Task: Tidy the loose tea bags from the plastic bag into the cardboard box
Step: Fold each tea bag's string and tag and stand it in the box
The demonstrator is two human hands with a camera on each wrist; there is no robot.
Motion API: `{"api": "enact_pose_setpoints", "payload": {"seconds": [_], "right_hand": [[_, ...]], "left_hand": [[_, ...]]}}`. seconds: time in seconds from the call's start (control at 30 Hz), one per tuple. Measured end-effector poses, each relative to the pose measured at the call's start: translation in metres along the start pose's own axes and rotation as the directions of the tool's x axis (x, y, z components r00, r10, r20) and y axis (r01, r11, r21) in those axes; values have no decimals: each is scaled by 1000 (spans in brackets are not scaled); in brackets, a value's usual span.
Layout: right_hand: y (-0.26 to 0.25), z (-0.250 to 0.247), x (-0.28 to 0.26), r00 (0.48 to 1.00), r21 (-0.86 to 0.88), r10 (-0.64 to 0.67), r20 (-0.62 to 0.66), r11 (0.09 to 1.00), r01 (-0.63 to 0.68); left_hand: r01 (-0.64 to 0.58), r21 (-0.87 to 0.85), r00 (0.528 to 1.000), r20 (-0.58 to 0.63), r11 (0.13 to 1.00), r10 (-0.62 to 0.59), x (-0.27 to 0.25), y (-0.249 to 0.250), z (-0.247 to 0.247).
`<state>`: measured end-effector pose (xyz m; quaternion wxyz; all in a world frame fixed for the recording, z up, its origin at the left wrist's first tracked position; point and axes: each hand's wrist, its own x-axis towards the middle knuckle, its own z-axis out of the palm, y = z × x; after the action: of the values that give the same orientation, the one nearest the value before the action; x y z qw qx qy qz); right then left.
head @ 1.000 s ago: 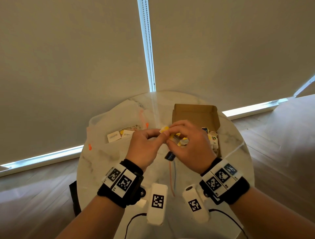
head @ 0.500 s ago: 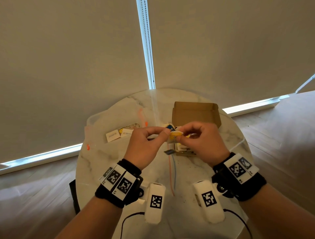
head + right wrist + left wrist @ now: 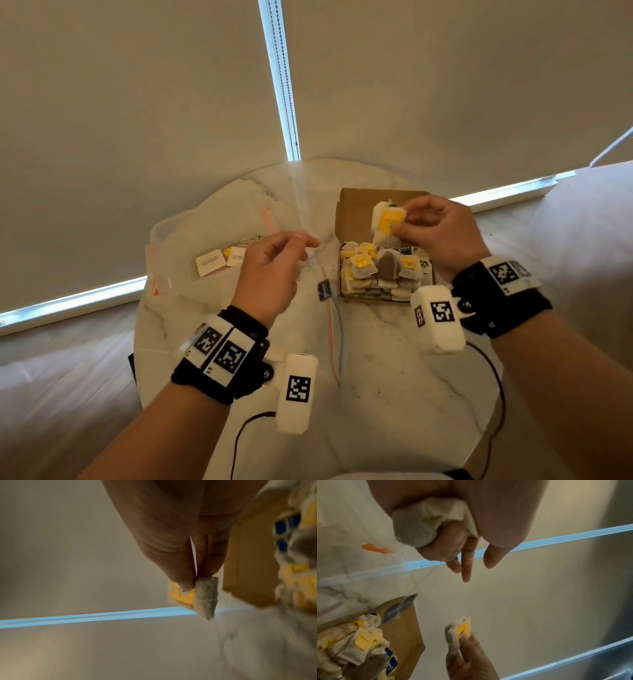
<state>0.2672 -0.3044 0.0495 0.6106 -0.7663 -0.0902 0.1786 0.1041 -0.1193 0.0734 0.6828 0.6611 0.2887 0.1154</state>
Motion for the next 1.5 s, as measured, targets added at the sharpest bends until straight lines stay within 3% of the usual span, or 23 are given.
{"api": "enact_pose_setpoints", "payload": {"seconds": [0.1, 0.23, 0.4, 0.47, 0.53, 0.6, 0.67, 0.73, 0.8, 0.93, 1.03, 1.1, 1.23, 1.33, 1.5], "right_hand": [[34, -9, 29, 993, -278, 115, -41, 953, -122], [78, 1, 48, 981, -635, 193, -18, 756, -161], [98, 8, 65, 979, -803, 198, -40, 576, -149], [92, 12, 60, 994, -830, 102, -26, 552, -78], [69, 24, 38, 995, -742, -62, 78, 663, 100], [35, 46, 0, 934, -472, -251, 254, 811, 346], [4, 70, -38, 836, -216, -427, 344, 831, 513], [-11, 88, -59, 769, -138, -527, 362, 786, 603], [-15, 99, -63, 770, -140, -541, 337, 780, 610], [-19, 101, -64, 842, -7, -451, 296, 880, 474], [-22, 92, -65, 887, 139, -374, 271, 927, 348], [-23, 88, -67, 907, 153, -349, 234, 935, 320], [-22, 86, -72, 902, 151, -364, 232, 930, 336], [-21, 84, -70, 878, 32, -398, 266, 914, 405], [-19, 80, -71, 851, 72, -366, 376, 928, 367]], "left_hand": [[22, -86, 1000, -13, 996, -24, 4, -4, -8], [83, -192, 996, -4, 978, -85, 5, -1, -11], [128, -370, 992, 34, 920, -124, 6, 0, -12], [129, -403, 992, 46, 906, -121, 7, 1, -12], [140, -419, 990, 55, 897, -129, 8, 3, -12], [157, -431, 987, 51, 888, -150, 9, 5, -11], [180, -432, 983, 41, 884, -180, 9, 7, -10], [193, -405, 980, 28, 894, -199, 7, 10, -8], [201, -375, 979, 38, 905, -201, 4, 12, -7], [148, -314, 989, 60, 938, -136, -4, 14, -11], [0, -86, 1000, -9, 996, -1, -11, 14, -21], [-131, 111, 991, -12, 985, 133, -15, 10, -28], [-266, 213, 963, 11, 940, 270, -21, 10, -31], [-348, 305, 937, 74, 886, 343, -24, 17, -32], [-352, 272, 934, 46, 896, 353, -23, 28, -32]]}}
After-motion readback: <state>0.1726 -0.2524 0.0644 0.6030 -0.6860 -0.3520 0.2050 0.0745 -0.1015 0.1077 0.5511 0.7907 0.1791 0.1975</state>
